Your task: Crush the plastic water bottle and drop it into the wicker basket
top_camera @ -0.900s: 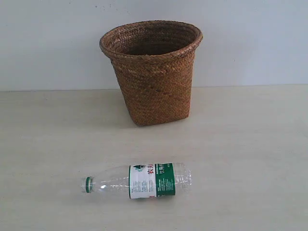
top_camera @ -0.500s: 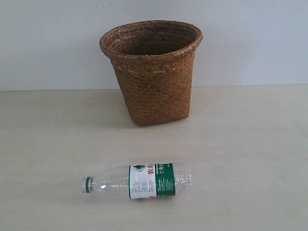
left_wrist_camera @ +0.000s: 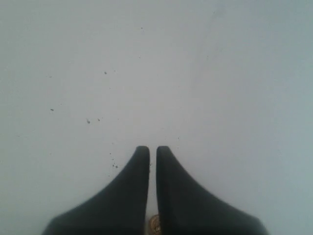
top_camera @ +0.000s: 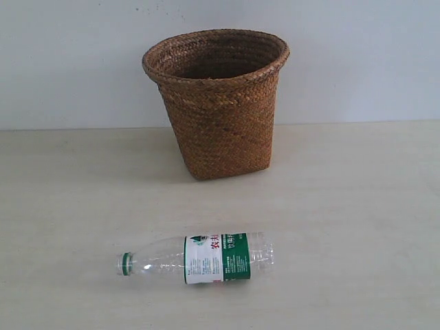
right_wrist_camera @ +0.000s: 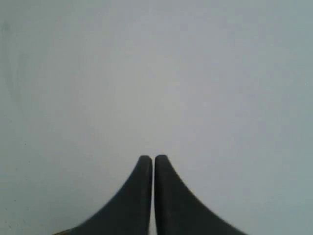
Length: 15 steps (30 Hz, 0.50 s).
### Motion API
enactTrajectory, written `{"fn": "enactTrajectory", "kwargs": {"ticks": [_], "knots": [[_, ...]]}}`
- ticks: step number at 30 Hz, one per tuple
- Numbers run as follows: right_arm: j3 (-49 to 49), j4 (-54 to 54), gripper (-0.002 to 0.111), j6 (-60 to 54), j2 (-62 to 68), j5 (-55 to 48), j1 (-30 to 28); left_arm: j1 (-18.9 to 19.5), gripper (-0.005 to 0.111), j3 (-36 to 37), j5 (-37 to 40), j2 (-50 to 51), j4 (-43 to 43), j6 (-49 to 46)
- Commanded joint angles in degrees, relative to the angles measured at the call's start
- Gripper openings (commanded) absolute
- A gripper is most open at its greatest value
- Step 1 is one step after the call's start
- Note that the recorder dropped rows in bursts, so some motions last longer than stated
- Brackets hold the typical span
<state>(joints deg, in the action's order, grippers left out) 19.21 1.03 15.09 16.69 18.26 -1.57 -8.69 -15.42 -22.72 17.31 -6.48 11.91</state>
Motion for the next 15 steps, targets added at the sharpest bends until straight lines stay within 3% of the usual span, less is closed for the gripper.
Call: {"fn": "enactTrajectory", "kwargs": {"ticks": [1, 7, 15], "knots": [[5.72, -2.03, 0.0, -0.28, 9.38, -0.77, -0.11, 0.15, 0.004, -7.52, 0.44, 10.9, 1.63, 0.78], [12.5, -5.23, 0.0, -0.28, 22.33, -1.69, -0.11, 0.15, 0.004, -16.69, 2.0, 24.97, 4.77, 0.56], [22.19, -11.81, 0.0, -0.41, 34.53, -10.35, -0.11, 0.15, 0.004, -26.05, 14.85, 38.31, 19.54, 0.56]]}}
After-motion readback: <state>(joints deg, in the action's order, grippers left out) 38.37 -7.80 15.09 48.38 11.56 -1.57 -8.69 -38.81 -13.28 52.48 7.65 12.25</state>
